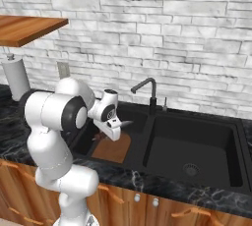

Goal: Move the cutting board and knife to the sink. Then move spray from the cabinet to the counter.

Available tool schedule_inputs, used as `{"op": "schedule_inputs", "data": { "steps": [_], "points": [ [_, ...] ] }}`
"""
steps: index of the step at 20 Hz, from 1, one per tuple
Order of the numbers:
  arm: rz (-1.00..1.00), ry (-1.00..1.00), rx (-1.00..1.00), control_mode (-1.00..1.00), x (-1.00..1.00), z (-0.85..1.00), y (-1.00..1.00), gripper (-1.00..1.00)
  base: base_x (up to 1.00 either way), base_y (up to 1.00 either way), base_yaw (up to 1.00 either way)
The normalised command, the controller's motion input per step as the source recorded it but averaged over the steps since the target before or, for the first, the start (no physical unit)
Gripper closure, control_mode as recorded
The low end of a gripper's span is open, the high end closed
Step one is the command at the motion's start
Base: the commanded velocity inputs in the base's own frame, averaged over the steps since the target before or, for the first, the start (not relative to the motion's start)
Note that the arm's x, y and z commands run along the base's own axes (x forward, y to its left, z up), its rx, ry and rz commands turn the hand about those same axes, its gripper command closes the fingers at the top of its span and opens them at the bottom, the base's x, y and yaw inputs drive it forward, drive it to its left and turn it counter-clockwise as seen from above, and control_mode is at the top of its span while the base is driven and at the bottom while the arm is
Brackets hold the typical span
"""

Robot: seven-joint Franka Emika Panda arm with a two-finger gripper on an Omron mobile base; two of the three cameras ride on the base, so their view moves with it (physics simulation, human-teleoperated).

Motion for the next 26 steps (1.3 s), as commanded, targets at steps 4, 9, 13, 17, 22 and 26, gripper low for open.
{"op": "schedule_inputs", "data": {
  "steps": [4, 9, 13, 17, 22, 26],
  "points": [
    [-0.11, 0.00, 0.00, -1.00, 0.27, -0.35, 0.11, 1.00, 0.00, 0.00, 0.00],
    [-0.11, 0.02, 0.00, -1.00, 0.29, -0.30, 0.07, 1.00, 0.00, 0.00, 0.00],
    [-0.12, 0.04, 0.00, -1.00, 0.23, -0.30, 0.04, 1.00, 0.00, 0.00, 0.00],
    [-0.05, 0.00, 0.00, -1.00, 0.30, -0.26, 0.00, 1.00, 0.00, 0.00, 0.00],
    [-0.01, 0.01, -0.01, -1.00, 0.28, -0.28, 0.00, 1.00, 0.00, 0.00, 0.00],
    [-0.01, 0.03, -0.01, -1.00, 0.31, -0.31, -0.01, 1.00, 0.00, 0.00, 0.00]
  ]
}}
